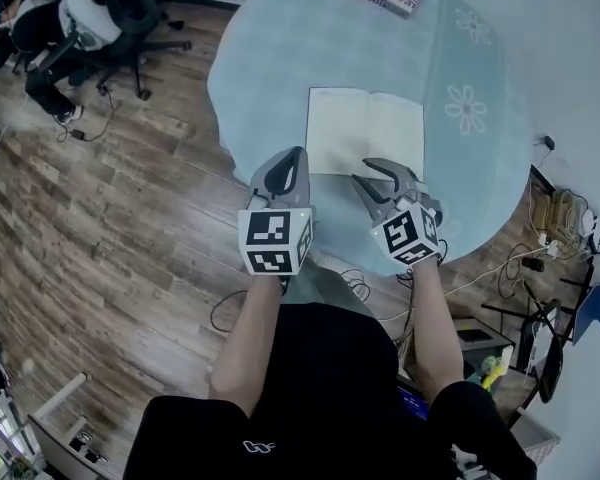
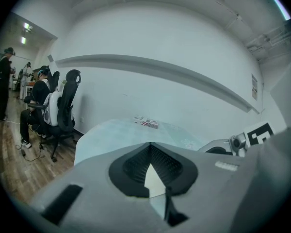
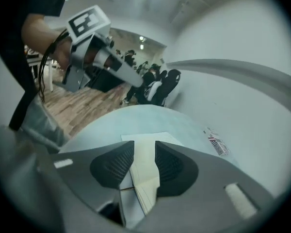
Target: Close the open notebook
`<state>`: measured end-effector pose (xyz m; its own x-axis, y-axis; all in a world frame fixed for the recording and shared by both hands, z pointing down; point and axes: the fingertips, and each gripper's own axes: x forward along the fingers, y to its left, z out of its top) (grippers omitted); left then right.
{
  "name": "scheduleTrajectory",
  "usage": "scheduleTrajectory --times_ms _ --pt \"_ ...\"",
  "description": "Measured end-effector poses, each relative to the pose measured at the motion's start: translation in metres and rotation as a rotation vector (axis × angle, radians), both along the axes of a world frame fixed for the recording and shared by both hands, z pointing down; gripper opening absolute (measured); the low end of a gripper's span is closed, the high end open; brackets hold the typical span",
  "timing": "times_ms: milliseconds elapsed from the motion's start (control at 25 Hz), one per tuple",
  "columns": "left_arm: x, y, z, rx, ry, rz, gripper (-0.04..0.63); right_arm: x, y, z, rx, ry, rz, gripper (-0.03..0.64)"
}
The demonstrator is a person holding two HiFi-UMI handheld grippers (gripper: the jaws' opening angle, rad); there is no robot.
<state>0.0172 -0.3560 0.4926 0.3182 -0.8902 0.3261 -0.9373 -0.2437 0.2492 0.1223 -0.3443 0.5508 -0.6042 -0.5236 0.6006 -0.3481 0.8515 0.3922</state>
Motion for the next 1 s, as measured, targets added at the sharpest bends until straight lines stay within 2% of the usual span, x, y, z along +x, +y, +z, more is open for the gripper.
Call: scheduleTrajectory --times_ms 120,240,360,720,840,1000 --pt "-0.014 0.001 0.009 -0.018 0.011 -0.027 0.003 -0.005 0.002 0.035 0.019 0.178 -0.086 0.173" --pt "-0.025 0.002 0.021 -0.048 0.026 -0.053 0.003 -0.007 0.003 0.070 0.040 0.352 -0.167 0.175" --pt "-0.033 0.005 0.028 -0.065 0.024 -0.066 0.003 -0.007 0.001 0.091 0.080 0.456 -0.177 0.164" --pt "-0.052 0.010 0.031 -0.077 0.010 -0.076 0.003 -0.011 -0.005 0.108 0.227 0.590 -0.150 0.104" --pt "-0.052 0.011 0.031 -0.077 0.013 -0.072 0.003 -0.011 -0.004 0.109 0.231 0.589 -0.124 0.080" --pt "-0.047 0.014 0.031 -0.076 0.007 -0.057 0.003 -0.011 -0.004 0.107 0.201 0.532 -0.069 0.058"
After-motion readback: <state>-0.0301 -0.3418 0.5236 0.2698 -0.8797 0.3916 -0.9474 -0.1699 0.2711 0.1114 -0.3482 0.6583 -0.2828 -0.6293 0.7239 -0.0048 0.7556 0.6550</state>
